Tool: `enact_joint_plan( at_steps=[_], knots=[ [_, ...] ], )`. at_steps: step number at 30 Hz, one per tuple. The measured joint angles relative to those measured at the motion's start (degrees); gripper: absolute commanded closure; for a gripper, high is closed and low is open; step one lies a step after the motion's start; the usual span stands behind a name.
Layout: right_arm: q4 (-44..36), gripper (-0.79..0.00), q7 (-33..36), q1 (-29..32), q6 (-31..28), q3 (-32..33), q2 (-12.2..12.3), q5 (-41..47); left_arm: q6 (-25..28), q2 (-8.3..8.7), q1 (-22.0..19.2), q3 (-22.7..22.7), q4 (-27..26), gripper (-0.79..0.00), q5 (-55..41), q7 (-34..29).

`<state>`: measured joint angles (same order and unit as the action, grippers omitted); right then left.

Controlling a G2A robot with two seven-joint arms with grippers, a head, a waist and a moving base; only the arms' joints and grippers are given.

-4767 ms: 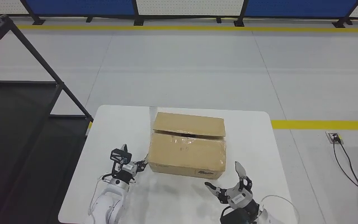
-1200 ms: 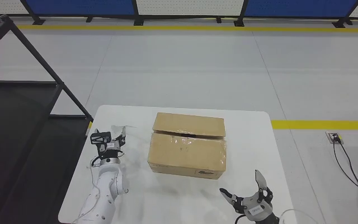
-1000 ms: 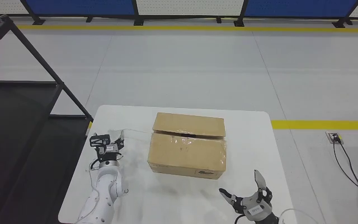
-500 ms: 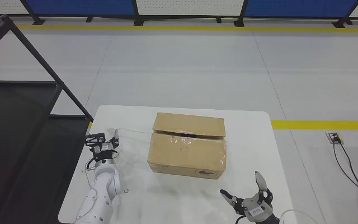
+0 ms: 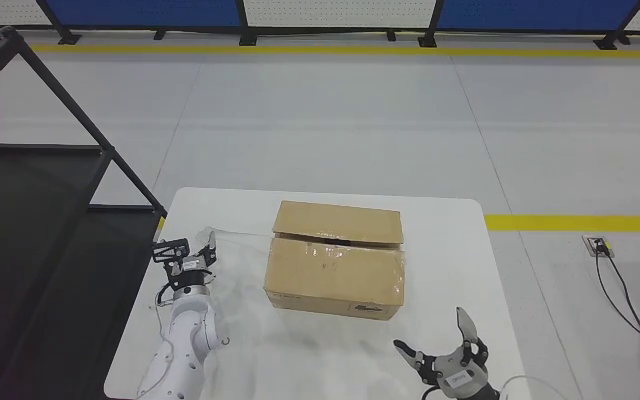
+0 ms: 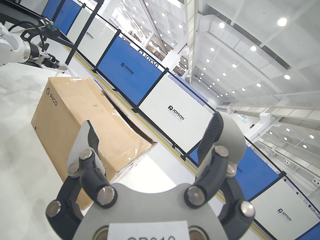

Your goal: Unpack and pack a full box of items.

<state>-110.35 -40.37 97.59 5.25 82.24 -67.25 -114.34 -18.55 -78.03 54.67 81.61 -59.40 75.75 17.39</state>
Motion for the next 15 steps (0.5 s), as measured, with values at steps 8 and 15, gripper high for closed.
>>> enact_joint_plan(
  at_steps=[8, 15],
  knots=[
    [-0.2, -0.785, -0.2, 0.5, 0.3, 0.1, 0.0, -0.2, -0.9, 0.18, -0.4, 0.2, 0.9, -0.785, 2.5, -2.5],
    [0.0, -0.785, -0.6, 0.8, 0.5, 0.2, 0.0, 0.1, -2.7, 0.83, -3.6, 2.4, 5.9, -0.785, 5.7, -3.5]
  ],
)
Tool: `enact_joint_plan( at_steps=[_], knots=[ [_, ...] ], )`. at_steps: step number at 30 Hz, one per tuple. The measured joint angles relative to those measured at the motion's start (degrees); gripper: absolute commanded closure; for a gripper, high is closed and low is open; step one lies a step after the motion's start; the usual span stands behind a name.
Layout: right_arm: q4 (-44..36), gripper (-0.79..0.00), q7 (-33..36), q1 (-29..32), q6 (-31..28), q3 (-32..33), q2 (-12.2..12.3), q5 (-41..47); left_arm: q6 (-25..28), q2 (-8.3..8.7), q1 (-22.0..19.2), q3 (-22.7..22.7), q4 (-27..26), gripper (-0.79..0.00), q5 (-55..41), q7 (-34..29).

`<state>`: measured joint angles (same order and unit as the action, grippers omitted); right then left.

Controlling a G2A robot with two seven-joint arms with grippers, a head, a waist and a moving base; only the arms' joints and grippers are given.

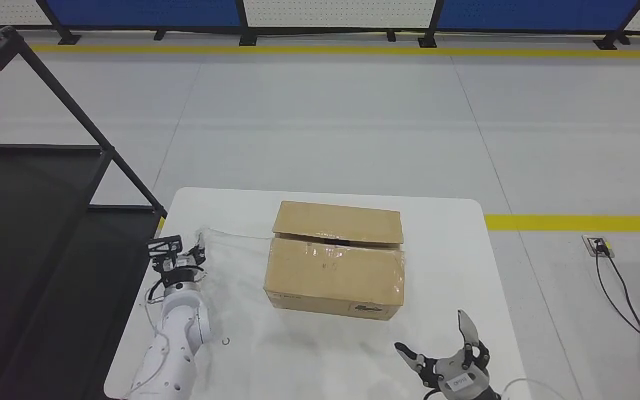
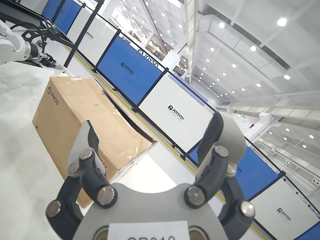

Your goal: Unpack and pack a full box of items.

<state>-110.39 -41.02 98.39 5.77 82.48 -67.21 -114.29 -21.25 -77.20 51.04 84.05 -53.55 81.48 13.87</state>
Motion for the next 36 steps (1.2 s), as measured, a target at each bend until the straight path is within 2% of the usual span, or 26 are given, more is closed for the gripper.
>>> enact_joint_plan(
  at_steps=[11, 21, 26, 36],
  knots=[
    [0.2, -0.785, -0.2, -0.4, -0.3, -0.1, 0.0, 0.0, -3.5, 0.37, -2.4, 2.8, 4.4, -0.785, -0.4, -0.2],
    [-0.2, -0.785, 0.3, -0.9, -1.0, -0.3, 0.1, -0.6, -4.9, 0.63, -1.3, 3.9, 6.7, -0.785, 0.6, -0.4],
    [-0.2, -0.785, 0.5, -1.4, -1.6, -0.4, 0.1, -0.9, -3.5, 1.02, -0.5, 4.6, 7.5, -0.785, 1.4, -2.0],
    [0.2, -0.785, 1.2, -3.0, -3.2, -0.9, 0.1, -1.1, -1.6, 1.85, 3.3, 7.1, 5.3, -0.785, 0.9, -3.9]
  ],
)
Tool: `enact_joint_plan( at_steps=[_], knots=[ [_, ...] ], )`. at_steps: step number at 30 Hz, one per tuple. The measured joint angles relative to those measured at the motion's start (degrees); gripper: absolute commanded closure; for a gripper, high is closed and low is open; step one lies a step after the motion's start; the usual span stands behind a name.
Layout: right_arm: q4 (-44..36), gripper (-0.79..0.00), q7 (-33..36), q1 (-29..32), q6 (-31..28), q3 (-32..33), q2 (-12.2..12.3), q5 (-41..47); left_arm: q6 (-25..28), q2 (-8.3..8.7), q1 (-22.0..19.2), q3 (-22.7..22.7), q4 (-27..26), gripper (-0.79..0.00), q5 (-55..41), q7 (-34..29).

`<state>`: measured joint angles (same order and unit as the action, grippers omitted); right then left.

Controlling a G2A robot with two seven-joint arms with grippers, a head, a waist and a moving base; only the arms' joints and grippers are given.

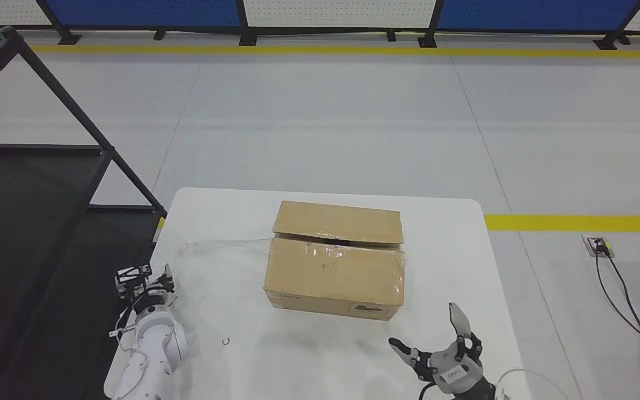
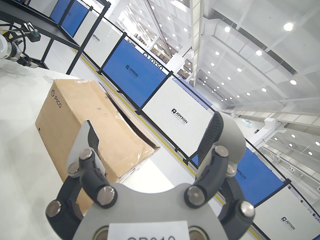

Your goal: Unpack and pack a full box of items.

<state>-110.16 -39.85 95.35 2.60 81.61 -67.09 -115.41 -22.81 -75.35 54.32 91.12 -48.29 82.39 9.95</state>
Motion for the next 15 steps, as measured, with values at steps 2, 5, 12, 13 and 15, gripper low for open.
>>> enact_joint_plan(
  at_steps=[2, 5, 12, 13, 15],
  knots=[
    [0.1, -0.785, 0.1, -0.3, -0.3, -0.2, 0.0, -0.1, 1.9, 0.07, 0.9, 0.2, -1.7, -0.785, -0.7, 0.1],
    [0.2, -0.785, 0.2, -0.9, -0.5, -0.5, 0.0, -0.2, 6.3, 0.31, 3.3, 0.1, -5.8, -0.785, -0.5, 1.3],
    [-0.8, -0.785, 0.3, -1.9, -5.0, 0.3, 0.4, -0.5, 18.5, 1.19, 10.9, 1.4, -18.8, -0.785, -1.6, 3.5],
    [-0.8, -0.785, 0.2, -2.4, -7.3, 0.8, 0.5, 0.6, 20.3, 1.31, 12.0, 1.8, -20.6, -0.785, -2.4, 3.5],
    [0.2, -0.785, -0.2, -4.3, -14.4, 2.2, 0.8, 4.5, 24.2, 1.66, 14.3, 2.9, -25.2, -0.785, -3.6, 3.2]
  ],
)
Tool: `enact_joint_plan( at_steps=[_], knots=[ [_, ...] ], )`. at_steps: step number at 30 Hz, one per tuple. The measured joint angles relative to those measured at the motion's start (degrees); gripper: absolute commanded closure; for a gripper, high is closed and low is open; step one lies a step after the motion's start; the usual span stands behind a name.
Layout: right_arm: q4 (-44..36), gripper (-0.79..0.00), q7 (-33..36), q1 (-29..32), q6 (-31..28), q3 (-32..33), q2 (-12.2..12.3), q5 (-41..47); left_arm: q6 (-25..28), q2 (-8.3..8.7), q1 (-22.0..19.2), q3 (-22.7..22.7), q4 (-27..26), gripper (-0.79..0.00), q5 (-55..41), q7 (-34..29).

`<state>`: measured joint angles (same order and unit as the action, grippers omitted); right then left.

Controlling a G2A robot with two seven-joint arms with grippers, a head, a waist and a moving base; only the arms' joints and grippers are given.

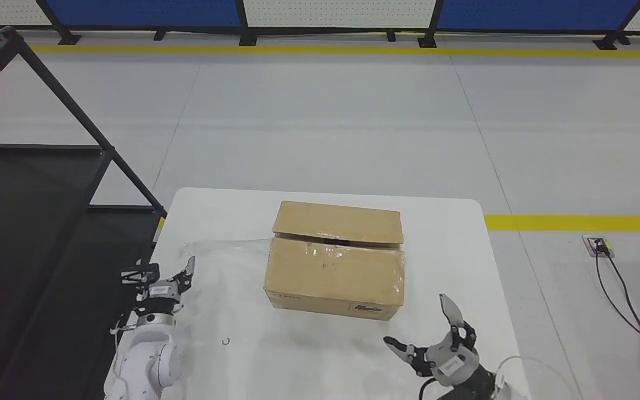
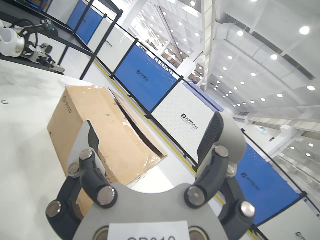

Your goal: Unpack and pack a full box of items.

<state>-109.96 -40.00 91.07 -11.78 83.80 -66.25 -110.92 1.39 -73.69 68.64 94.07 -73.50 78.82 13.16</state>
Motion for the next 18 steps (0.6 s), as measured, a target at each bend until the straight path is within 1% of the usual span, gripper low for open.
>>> enact_joint_plan(
  at_steps=[2, 3, 4, 6, 9, 14, 16, 18],
  knots=[
    [1.7, -0.785, 0.0, -2.2, -6.4, 1.4, 0.2, 4.8, 3.3, 0.31, 2.0, 0.9, -3.9, -0.785, -0.6, -0.4],
    [3.1, -0.785, 0.6, -3.6, -10.5, 2.2, 0.4, 7.8, 5.5, 0.53, 3.3, 1.6, -6.4, -0.785, -1.0, -0.9],
    [4.1, -0.785, 1.6, -4.6, -13.2, 2.7, 0.5, 9.6, 7.2, 0.71, 4.2, 2.2, -8.2, -0.785, -1.1, -1.5],
    [4.8, -0.785, 2.7, -5.3, -16.2, 3.1, 0.6, 11.1, 10.0, 1.01, 5.7, 3.0, -11.1, -0.785, -0.8, -3.1],
    [4.7, -0.785, 2.4, -5.2, -15.2, 3.0, 0.6, 10.7, 9.8, 1.02, 5.7, 3.0, -11.1, -0.785, -0.7, -3.1],
    [4.6, -0.785, 2.7, -5.3, -15.1, 2.8, 0.5, 10.6, 9.7, 1.01, 5.7, 3.0, -11.0, -0.785, -0.7, -3.0],
    [5.2, -0.785, 5.1, -6.3, -15.6, 1.6, 0.4, 11.9, 9.7, 0.93, 5.6, 2.8, -11.2, -0.785, -2.0, -3.9],
    [7.8, -0.785, 8.2, -8.4, -16.7, 0.7, 0.1, 16.4, 11.0, 0.87, 4.8, 2.4, -11.7, -0.785, -4.8, -6.2]
  ],
)
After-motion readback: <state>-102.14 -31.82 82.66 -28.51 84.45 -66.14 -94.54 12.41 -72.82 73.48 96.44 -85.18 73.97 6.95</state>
